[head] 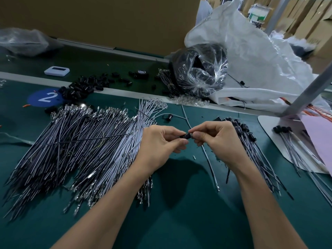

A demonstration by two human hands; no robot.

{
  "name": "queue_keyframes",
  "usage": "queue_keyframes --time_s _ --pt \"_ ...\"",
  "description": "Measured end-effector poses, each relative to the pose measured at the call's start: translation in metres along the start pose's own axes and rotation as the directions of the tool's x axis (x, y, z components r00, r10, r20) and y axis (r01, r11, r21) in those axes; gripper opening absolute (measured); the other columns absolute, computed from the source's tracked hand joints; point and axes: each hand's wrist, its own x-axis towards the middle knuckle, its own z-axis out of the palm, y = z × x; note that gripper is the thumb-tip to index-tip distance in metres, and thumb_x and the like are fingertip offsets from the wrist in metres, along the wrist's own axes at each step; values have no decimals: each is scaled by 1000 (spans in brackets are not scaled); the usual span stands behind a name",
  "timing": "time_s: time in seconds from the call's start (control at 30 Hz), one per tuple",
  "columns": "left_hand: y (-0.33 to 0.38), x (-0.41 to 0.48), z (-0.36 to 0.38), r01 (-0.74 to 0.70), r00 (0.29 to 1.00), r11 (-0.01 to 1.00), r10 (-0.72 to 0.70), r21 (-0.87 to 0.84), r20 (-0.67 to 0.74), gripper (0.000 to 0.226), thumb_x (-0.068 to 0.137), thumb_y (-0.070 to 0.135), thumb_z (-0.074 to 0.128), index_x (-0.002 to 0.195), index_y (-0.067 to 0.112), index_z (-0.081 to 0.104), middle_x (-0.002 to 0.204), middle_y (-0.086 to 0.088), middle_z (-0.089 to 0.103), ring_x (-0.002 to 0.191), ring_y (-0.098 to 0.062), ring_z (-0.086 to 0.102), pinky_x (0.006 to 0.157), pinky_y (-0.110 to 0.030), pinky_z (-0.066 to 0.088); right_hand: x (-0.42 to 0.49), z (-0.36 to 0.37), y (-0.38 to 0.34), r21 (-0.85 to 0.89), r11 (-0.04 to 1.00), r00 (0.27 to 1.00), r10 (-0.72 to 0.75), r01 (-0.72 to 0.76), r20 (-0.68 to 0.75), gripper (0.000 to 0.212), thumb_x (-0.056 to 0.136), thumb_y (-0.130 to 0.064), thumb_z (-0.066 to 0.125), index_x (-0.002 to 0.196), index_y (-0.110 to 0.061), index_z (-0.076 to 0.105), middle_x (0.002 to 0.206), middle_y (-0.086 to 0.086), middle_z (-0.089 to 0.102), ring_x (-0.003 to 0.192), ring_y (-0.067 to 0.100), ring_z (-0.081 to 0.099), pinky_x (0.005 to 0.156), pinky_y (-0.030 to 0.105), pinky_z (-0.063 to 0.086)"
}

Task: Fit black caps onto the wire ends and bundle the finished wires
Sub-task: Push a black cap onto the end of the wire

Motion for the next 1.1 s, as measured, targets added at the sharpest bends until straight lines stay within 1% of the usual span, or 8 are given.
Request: queue_keyframes --time_s 0.13,0.27,0.43,0.53,0.6,0.77,0.97,1.1 --pt "1 -1 -1 -10 1000 1000 10 29 10 16 77 -5 76 88 5 76 71 -10 74 63 -17 73 57 -23 57 0 1 0 6 1000 1000 6 -6 16 20 82 10 69 81 -9 75 59 3 68 51 8 60 57 18 50" --pt "1 -1 -4 -34 999 999 32 41 31 18 77 -4 76 86 12 76 69 -5 74 62 -17 73 58 -24 58 -1 2 0 74 997 1000 -5 3 25 21 82 11 68 82 -9 74 60 8 67 52 10 61 55 20 52" --pt "1 -1 -2 -71 997 989 68 126 33 16 77 -4 76 87 9 77 66 -7 73 59 -17 72 59 -28 60 -2 6 4 76 997 1000 16 -18 26 19 82 10 68 80 -8 74 58 3 67 52 10 61 53 19 50" --pt "3 -2 -4 -49 998 997 46 67 49 23 77 -6 75 83 17 75 62 2 72 58 -17 72 58 -25 59 -3 6 4 142 990 999 -2 -2 32 21 80 12 68 82 -8 74 59 3 67 53 11 62 54 19 51" --pt "3 -3 -4 -42 998 998 40 49 57 27 78 -6 75 80 20 74 61 4 72 58 -17 71 57 -25 59 -3 6 4 183 983 999 -9 1 43 23 80 14 68 82 -9 74 59 1 68 53 11 63 54 19 51" --pt "4 -2 -5 -31 997 999 32 -13 65 22 78 -4 75 80 18 73 65 -6 73 59 -21 72 57 -29 60 -4 7 4 247 969 998 -26 11 56 25 79 14 67 83 -10 74 61 1 70 54 12 64 55 19 52" --pt "4 -1 -5 -25 997 998 29 -58 77 23 79 -5 73 79 17 72 64 -4 73 58 -21 72 57 -28 59 -4 8 5 284 959 997 -30 9 68 24 79 13 68 83 -10 74 66 3 72 56 13 65 57 21 53" --pt "5 -1 -6 -34 997 995 40 -96 62 19 80 -5 73 82 14 73 67 -5 74 60 -21 73 57 -26 58 -4 10 6 345 938 998 -28 7 55 24 79 12 67 88 -10 74 66 0 72 56 10 63 60 19 54"
